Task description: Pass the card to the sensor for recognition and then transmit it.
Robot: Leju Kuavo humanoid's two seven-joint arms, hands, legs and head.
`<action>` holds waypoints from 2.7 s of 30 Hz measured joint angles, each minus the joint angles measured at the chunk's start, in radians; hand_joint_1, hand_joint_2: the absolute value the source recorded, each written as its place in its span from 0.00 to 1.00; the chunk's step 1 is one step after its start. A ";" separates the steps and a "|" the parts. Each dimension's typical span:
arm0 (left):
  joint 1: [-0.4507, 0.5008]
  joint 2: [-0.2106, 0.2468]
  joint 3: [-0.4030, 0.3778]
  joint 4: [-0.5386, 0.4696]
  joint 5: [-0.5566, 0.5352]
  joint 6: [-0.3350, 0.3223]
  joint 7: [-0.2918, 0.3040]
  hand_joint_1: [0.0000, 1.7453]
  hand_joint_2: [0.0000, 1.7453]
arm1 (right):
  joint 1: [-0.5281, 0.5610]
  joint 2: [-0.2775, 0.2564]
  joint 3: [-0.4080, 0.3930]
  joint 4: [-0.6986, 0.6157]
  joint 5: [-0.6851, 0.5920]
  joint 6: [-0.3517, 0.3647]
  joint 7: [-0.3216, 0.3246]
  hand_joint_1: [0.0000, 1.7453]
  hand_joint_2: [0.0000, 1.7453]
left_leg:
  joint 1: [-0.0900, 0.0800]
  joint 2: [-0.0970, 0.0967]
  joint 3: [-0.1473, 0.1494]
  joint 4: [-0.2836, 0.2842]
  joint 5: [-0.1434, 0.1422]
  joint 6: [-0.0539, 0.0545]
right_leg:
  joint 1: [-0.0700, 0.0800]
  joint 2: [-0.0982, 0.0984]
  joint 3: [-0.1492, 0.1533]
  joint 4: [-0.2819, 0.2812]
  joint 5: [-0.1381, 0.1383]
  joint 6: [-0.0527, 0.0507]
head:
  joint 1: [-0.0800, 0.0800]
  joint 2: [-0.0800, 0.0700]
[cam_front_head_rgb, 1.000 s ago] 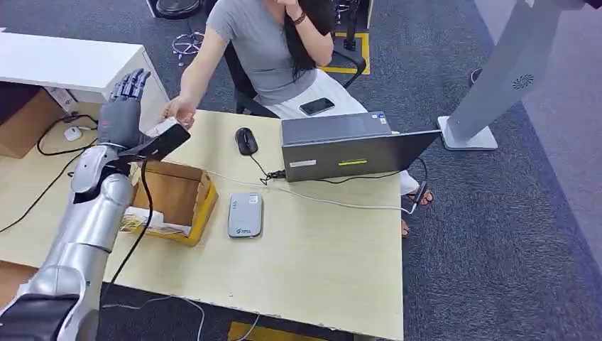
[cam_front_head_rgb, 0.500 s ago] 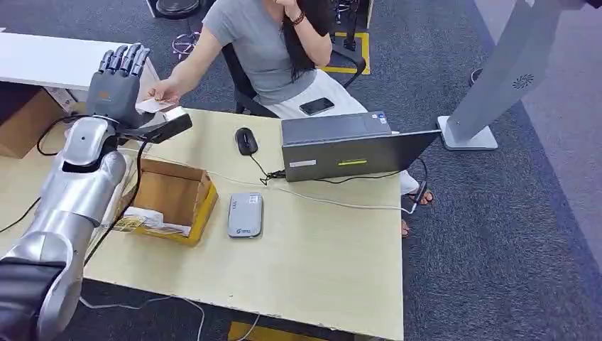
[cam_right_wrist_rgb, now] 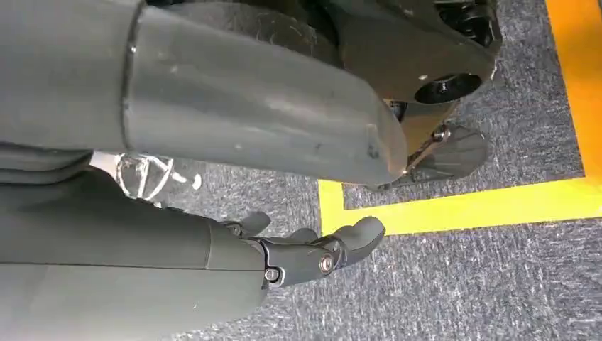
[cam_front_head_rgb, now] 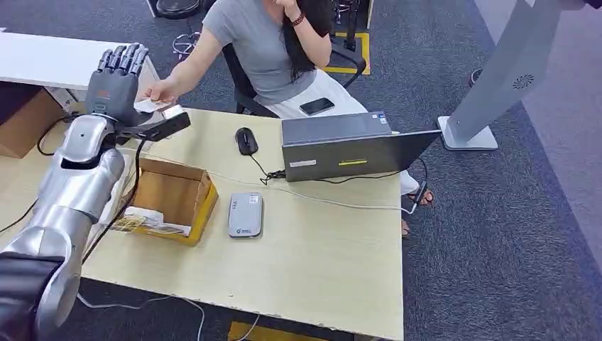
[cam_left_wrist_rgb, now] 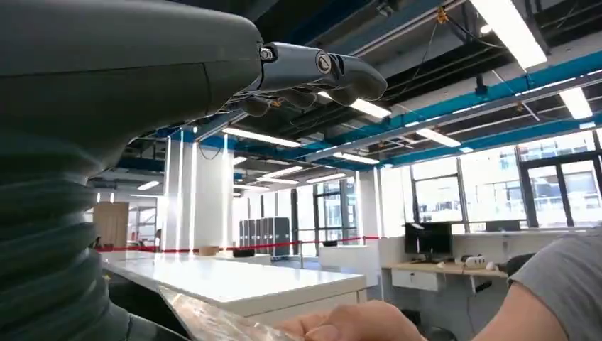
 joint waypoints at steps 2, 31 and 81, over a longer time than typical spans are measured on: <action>-0.005 0.000 -0.001 0.006 0.000 0.000 0.000 0.00 1.00 | 0.000 0.000 0.005 0.000 0.009 -0.006 0.001 0.00 0.00 | 0.000 0.000 0.000 0.000 0.000 0.000 | 0.000 0.000 0.000 0.000 0.000 0.000 | 0.000 0.000; -0.022 -0.012 -0.050 0.032 0.051 -0.011 -0.035 1.00 1.00 | 0.000 0.003 0.030 0.005 0.047 -0.010 0.003 0.00 0.00 | 0.000 0.000 0.000 0.000 0.000 0.000 | 0.000 0.000 0.000 0.000 0.000 0.000 | 0.000 0.000; 0.260 -0.237 -0.203 -0.101 0.079 -0.189 0.041 1.00 1.00 | -0.001 0.014 0.027 0.006 0.047 -0.032 0.000 0.00 0.00 | -0.001 0.000 0.000 0.000 0.000 0.000 | -0.001 -0.001 0.000 0.000 0.000 0.000 | 0.000 0.000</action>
